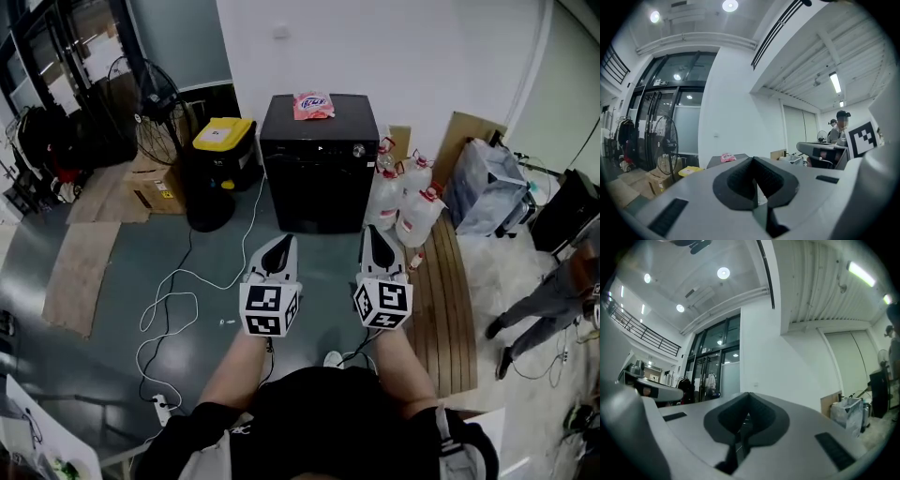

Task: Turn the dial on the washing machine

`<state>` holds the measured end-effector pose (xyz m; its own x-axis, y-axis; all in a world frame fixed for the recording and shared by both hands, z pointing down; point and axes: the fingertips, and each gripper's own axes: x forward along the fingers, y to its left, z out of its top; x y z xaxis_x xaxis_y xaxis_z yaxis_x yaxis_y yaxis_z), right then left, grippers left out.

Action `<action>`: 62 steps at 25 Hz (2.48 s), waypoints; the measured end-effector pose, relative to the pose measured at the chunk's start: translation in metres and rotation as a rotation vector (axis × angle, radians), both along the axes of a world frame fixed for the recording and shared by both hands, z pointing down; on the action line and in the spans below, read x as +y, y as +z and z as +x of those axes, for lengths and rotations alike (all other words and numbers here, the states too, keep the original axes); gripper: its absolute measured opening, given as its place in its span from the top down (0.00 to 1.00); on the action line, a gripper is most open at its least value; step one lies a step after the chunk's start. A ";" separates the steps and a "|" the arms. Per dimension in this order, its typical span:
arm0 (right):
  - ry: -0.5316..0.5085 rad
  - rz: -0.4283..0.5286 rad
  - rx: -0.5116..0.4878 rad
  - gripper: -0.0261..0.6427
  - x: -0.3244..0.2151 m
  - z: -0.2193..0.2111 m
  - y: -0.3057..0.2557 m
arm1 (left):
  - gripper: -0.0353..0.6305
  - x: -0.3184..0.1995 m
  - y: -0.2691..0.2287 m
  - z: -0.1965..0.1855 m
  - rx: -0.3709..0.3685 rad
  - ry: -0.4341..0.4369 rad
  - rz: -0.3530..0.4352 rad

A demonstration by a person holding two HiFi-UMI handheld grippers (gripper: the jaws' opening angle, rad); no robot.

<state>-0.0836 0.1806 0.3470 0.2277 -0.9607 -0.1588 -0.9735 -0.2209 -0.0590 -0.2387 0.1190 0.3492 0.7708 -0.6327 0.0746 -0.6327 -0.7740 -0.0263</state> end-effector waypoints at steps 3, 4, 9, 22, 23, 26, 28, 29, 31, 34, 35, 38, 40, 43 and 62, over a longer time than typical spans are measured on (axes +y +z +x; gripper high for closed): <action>-0.004 -0.015 -0.017 0.96 -0.026 0.038 0.005 | 0.93 -0.025 0.004 0.037 -0.010 0.001 -0.010; -0.006 -0.018 -0.025 0.96 -0.034 0.050 0.008 | 0.93 -0.032 0.006 0.049 -0.012 0.002 -0.012; -0.032 -0.035 -0.043 0.96 -0.071 0.094 0.018 | 0.93 -0.064 0.012 0.098 -0.018 -0.002 -0.018; -0.080 -0.069 -0.044 0.96 -0.152 0.146 0.034 | 0.93 -0.141 0.033 0.148 -0.017 -0.050 -0.061; -0.081 -0.072 -0.047 0.96 -0.158 0.148 0.036 | 0.93 -0.147 0.036 0.151 -0.018 -0.049 -0.064; -0.077 -0.086 -0.046 0.96 -0.178 0.157 0.044 | 0.93 -0.166 0.043 0.162 -0.017 -0.041 -0.073; -0.071 -0.095 -0.049 0.96 -0.194 0.164 0.049 | 0.93 -0.182 0.045 0.169 -0.014 -0.034 -0.076; -0.069 -0.098 -0.048 0.96 -0.202 0.167 0.050 | 0.93 -0.191 0.046 0.173 -0.012 -0.031 -0.077; -0.066 -0.101 -0.038 0.96 -0.220 0.172 0.052 | 0.93 -0.211 0.048 0.179 -0.004 -0.028 -0.080; -0.052 -0.096 -0.020 0.96 -0.250 0.183 0.051 | 0.93 -0.245 0.051 0.191 0.005 -0.020 -0.085; -0.044 -0.096 -0.020 0.96 -0.262 0.187 0.051 | 0.93 -0.257 0.052 0.196 0.005 -0.015 -0.087; -0.020 -0.099 -0.033 0.96 -0.295 0.200 0.052 | 0.93 -0.293 0.054 0.208 0.004 0.008 -0.092; 0.002 -0.102 -0.036 0.96 -0.316 0.209 0.052 | 0.93 -0.316 0.053 0.217 0.005 0.026 -0.096; 0.027 -0.112 -0.039 0.96 -0.346 0.221 0.052 | 0.93 -0.351 0.051 0.232 0.006 0.056 -0.106; 0.056 -0.287 0.093 0.96 -0.440 0.273 0.098 | 0.93 -0.450 0.085 0.303 -0.024 0.155 -0.185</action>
<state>0.1892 -0.2591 0.4454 0.2787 -0.9557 0.0948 -0.9577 -0.2691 0.1021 0.0646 -0.3306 0.4347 0.8545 -0.4804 0.1975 -0.5064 -0.8551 0.1113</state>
